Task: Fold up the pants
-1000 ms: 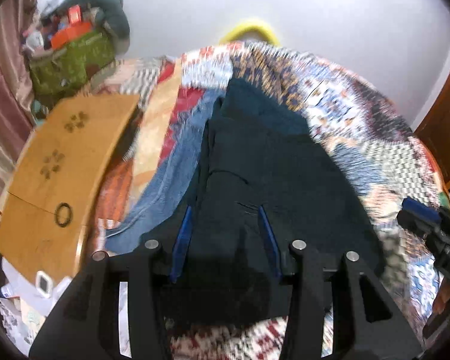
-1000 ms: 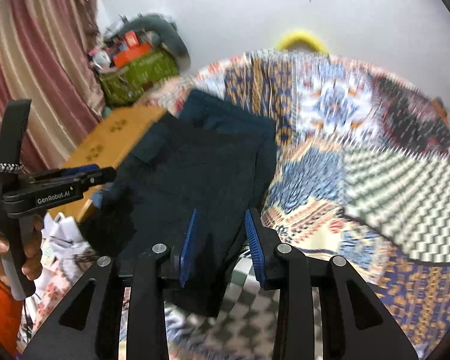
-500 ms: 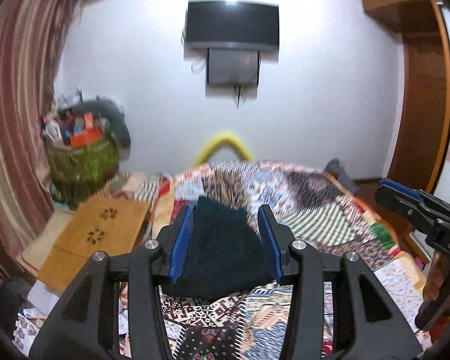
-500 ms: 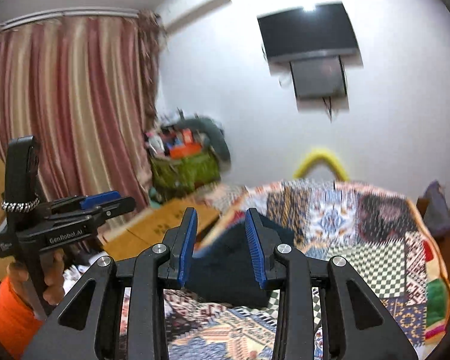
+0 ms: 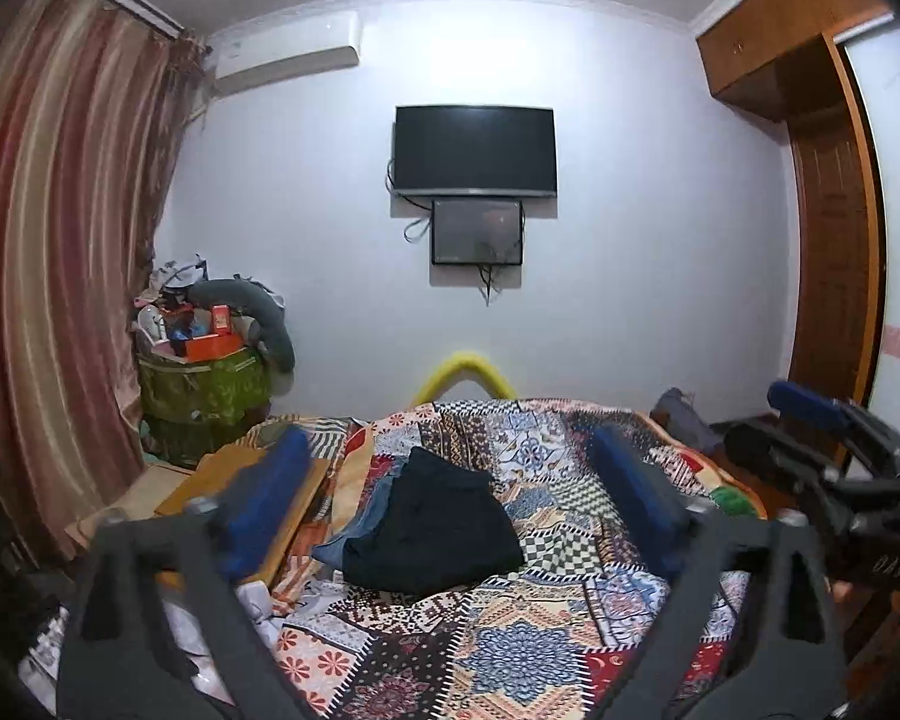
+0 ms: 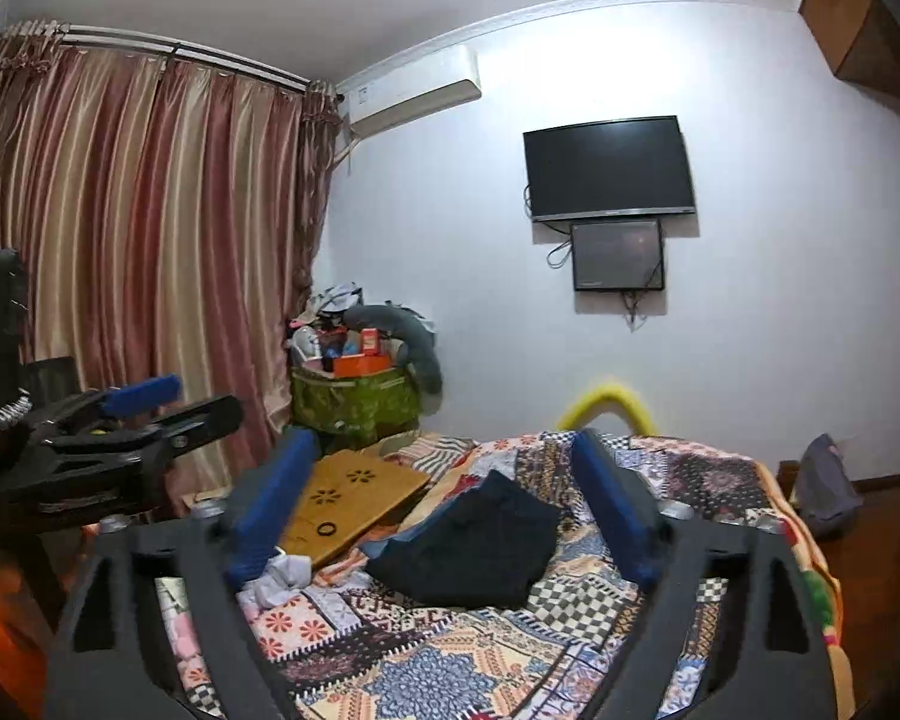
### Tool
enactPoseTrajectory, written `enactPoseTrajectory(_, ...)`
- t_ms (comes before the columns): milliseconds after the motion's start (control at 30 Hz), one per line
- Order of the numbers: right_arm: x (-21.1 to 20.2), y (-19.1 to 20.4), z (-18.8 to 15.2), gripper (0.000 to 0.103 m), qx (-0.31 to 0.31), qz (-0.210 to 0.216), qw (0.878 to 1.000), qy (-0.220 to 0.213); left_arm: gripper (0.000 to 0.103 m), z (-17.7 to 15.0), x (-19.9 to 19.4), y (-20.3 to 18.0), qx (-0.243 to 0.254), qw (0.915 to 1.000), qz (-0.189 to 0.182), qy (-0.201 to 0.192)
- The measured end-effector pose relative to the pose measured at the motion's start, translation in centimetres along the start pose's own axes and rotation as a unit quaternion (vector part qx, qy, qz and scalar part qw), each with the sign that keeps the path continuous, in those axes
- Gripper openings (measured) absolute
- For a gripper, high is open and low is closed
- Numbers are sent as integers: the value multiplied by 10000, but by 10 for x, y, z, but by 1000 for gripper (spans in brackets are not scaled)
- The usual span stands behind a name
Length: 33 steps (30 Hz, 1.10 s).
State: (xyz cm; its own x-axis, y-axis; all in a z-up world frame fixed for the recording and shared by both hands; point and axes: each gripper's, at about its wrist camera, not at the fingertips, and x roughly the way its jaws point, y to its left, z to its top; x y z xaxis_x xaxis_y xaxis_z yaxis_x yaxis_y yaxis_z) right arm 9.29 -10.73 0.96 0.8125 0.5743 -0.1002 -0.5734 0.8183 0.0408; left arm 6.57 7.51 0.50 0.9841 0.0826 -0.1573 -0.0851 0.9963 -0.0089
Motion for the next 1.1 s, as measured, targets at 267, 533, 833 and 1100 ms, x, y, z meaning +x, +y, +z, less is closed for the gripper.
enactPoseTrajectory(267, -4, -2, -2, 103, 136, -124, 9998, 37, 103, -2, -14, 0, -115, 9999, 19, -22)
enactPoseTrajectory(533, -11, -7, -8, 103, 229, -137, 9996, 45, 103, -6, -11, 0, -43, 10000, 49, 44)
enactPoseTrajectory(833, -13, -7, -13, 103, 241, -192, 9995, 43, 103, -11, -4, -6, -31, 9999, 33, 115)
enactPoseTrajectory(1100, -14, -10, -16, 103, 345, -255, 9990, 128, 103, -17, 1, -9, 4, 9998, 13, 178)
